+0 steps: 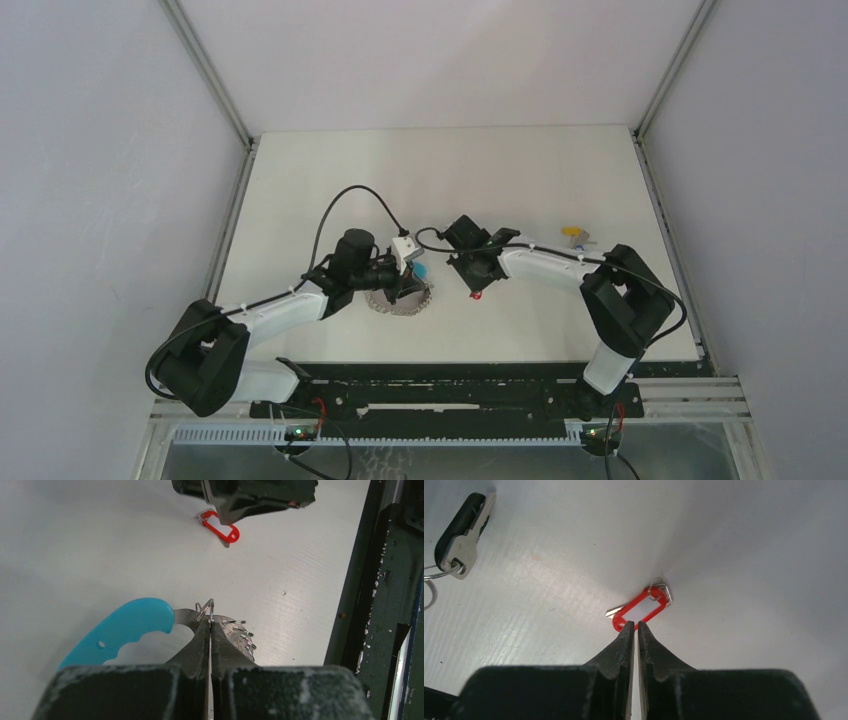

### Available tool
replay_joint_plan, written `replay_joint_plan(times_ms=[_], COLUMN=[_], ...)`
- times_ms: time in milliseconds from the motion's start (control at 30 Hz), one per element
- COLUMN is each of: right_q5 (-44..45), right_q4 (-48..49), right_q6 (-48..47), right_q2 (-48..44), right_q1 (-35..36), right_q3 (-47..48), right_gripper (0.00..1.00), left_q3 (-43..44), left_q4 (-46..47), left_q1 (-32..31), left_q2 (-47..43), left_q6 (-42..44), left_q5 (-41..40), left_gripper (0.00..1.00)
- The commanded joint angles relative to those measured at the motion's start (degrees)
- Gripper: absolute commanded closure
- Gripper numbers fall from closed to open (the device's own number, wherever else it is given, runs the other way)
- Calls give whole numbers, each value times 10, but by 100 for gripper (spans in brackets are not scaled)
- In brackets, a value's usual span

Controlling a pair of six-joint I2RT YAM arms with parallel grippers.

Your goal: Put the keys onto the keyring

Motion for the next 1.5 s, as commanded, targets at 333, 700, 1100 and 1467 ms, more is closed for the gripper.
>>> replay_joint_plan(times_ms=[333,700,1100,1467], right_q5=[120,105,113,-33], right_q4=[98,95,75,-15], right_q6=[-38,-40,-33,-5], right_q2=[13,38,40,19], right_q1=[38,41,37,-10], right_q3=[-14,-14,-10,24], right_gripper=[82,85,100,100], left_q3=[16,16,17,18], left_q4=[26,26,26,26], left_q1=[-2,-1,-1,-1], left_q2=[-16,-14,-13,-10], left_q6=[-5,-5,-6,-6], left_q5=[10,11,13,14], left_gripper=[100,100,100,100])
